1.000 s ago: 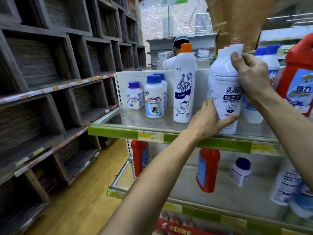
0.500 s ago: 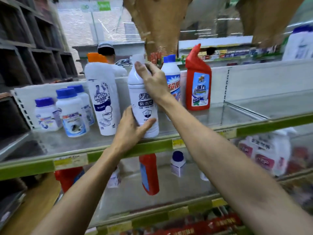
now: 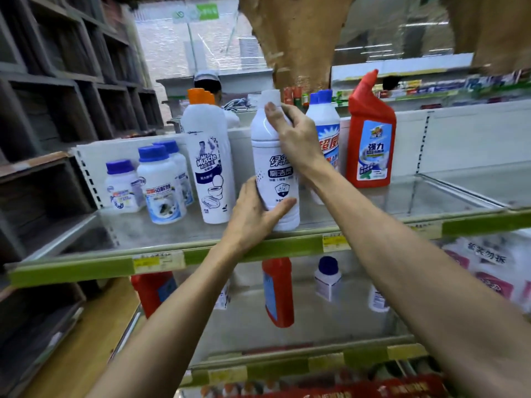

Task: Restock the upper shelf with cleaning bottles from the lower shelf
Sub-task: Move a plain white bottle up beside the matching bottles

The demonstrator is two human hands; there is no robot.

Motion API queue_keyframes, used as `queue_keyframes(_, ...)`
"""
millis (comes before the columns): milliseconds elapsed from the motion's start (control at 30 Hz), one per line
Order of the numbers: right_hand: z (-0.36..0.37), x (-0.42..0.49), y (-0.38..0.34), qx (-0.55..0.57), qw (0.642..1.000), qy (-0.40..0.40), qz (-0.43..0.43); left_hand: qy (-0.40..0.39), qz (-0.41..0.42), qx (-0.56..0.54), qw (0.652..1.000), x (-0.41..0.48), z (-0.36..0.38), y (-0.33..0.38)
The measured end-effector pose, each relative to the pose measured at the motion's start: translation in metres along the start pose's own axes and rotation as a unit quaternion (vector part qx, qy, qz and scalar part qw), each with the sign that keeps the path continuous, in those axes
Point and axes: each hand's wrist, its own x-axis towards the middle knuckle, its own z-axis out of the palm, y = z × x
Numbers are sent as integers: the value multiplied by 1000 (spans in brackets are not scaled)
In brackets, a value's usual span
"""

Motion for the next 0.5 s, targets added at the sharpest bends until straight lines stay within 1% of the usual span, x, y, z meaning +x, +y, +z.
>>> queue_keyframes(133, -4, -3, -1, 6, 1000, -2, 13, -8, -18, -29, 999, -1, -4, 2)
queue_keyframes(167, -6, -6, 0, 4, 1000, -2, 16, 2, -16, -32, 999, -4, -6, 4)
queue_keyframes(233, -12, -15, 3, 12, 1000, 21, 11, 55, -4, -52, 997, -16, -12, 12)
queue_keyframes(300, -23, -31, 10, 49, 997, 62, 0, 115, 6, -116, 987, -39, -17, 21)
queue_keyframes(367, -36, -56, 18, 102, 991, 91, 4, 145, 15, -185, 972, -68, -17, 28)
queue_keyframes(433, -49, -87, 25, 155, 982, 104, 20, 144, 11, -238, 960, -101, -12, 28)
queue_keyframes(500, -61, -121, 34, 220, 970, 97, 41, 124, -11, -264, 956, -131, -2, 20)
